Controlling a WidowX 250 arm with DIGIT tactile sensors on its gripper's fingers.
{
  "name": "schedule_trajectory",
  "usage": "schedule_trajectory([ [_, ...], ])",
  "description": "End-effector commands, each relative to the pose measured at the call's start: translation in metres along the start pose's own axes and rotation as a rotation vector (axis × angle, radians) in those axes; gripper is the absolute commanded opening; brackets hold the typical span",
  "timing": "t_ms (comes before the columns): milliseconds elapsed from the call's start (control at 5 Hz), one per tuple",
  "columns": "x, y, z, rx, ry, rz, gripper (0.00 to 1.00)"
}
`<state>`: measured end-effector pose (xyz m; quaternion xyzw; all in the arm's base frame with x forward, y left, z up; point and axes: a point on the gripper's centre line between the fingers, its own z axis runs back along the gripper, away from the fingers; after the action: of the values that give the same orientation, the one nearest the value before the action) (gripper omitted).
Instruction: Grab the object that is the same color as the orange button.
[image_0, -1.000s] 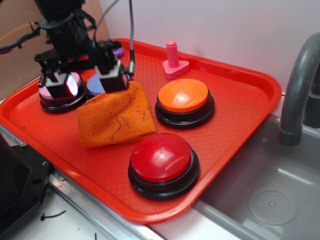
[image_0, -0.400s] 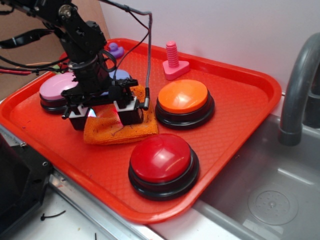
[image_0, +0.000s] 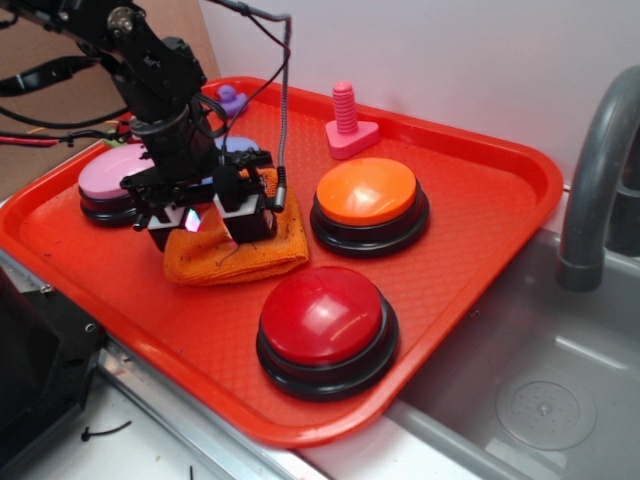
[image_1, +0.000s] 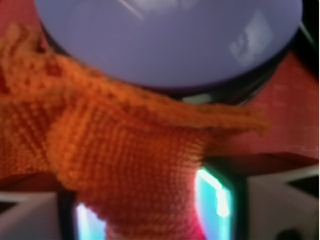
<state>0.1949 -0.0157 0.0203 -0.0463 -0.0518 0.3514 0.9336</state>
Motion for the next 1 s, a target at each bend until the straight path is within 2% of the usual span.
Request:
schedule_trajectory([
  [0,0.014,-0.012,0.07,0.002,-0.011,-0.161,0.0],
  [200,0.017,-0.01,0.12,-0.016,-0.013,-0.386,0.0],
  [400,0.014,-0.008,0.159,-0.03,0.001,-0.508,0.0],
  [600,0.008,-0.004,0.18,-0.048,0.012,-0.584,0.0],
  [800,0.004,0.003,0.194,-0.056,0.028,-0.557,0.0],
])
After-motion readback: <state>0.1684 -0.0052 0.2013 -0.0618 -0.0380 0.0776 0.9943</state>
